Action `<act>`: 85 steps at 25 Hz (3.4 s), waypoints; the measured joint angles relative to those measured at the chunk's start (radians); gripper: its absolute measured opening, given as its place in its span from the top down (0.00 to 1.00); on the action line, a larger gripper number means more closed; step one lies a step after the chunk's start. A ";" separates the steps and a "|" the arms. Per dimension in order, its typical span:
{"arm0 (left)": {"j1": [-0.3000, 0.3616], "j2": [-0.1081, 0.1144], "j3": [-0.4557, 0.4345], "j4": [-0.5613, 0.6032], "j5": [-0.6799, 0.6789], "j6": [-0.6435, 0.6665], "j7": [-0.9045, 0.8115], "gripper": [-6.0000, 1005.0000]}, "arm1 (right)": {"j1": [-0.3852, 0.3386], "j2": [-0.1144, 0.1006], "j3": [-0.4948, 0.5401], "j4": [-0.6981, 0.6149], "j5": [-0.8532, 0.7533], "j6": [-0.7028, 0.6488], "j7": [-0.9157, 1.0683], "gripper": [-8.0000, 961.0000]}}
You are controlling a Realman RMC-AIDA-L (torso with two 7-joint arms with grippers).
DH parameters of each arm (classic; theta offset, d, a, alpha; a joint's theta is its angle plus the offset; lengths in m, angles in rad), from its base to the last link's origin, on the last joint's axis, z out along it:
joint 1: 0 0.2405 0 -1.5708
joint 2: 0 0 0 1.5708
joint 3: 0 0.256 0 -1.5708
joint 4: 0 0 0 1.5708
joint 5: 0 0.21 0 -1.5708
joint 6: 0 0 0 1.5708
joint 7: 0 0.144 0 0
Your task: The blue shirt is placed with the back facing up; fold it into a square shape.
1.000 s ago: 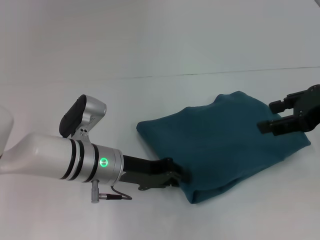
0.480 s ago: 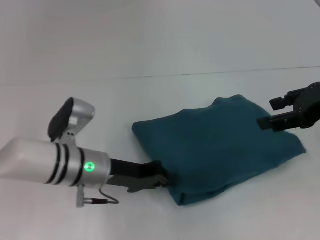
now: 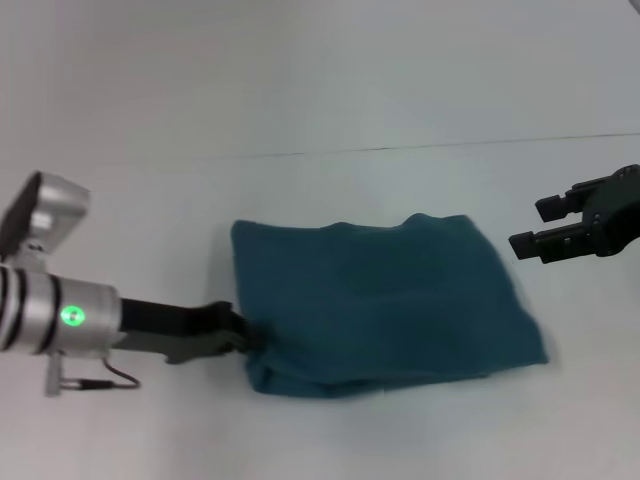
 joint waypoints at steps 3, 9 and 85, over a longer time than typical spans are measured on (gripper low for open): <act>0.000 0.012 -0.053 0.030 0.054 0.024 0.005 0.96 | 0.003 0.001 0.001 0.000 0.000 -0.001 0.001 0.25; 0.002 0.026 -0.125 0.047 0.147 0.034 0.021 0.93 | 0.003 0.005 0.000 0.000 0.000 0.000 0.002 0.25; 0.361 -0.030 -0.448 0.272 0.013 0.695 1.064 0.05 | -0.230 0.015 0.000 0.310 0.304 -0.063 -0.459 0.04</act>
